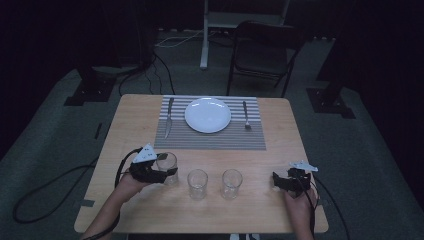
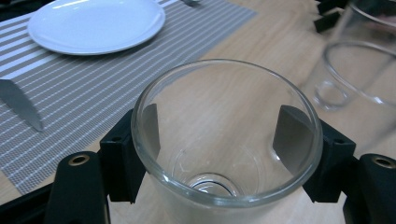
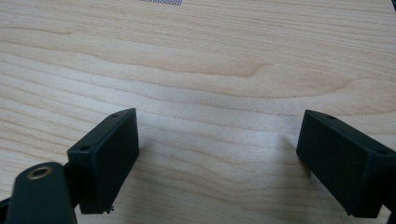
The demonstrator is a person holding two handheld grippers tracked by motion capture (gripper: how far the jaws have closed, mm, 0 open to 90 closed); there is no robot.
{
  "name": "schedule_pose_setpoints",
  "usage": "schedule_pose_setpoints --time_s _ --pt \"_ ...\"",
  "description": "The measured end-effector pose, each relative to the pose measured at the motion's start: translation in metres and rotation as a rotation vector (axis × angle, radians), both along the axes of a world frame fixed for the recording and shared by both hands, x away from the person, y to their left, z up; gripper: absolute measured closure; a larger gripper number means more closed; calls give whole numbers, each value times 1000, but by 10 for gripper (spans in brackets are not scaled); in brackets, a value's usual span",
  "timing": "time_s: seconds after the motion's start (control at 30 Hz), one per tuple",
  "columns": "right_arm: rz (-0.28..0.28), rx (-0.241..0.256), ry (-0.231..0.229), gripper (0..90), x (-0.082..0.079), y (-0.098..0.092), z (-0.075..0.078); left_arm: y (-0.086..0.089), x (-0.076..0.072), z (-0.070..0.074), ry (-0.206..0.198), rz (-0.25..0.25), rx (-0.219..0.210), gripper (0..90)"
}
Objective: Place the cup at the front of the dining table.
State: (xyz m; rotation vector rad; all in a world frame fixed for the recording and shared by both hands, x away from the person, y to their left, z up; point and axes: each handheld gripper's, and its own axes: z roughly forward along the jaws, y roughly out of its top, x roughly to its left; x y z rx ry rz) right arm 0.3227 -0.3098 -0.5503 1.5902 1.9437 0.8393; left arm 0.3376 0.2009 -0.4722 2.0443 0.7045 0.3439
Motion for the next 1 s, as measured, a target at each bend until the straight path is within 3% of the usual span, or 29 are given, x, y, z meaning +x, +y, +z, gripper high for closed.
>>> schedule_pose_setpoints --time_s 0.33,0.47,0.67,1.0 --pt "-1 1 0 129 0 0 0 -13 29 10 -8 63 10 291" --pt "-1 1 0 129 0 0 0 -18 41 12 -3 86 32 291" --pt "-1 0 0 129 0 0 0 -23 60 16 -2 142 14 291" --pt "-1 0 0 129 0 0 0 -32 92 18 -20 251 20 290"
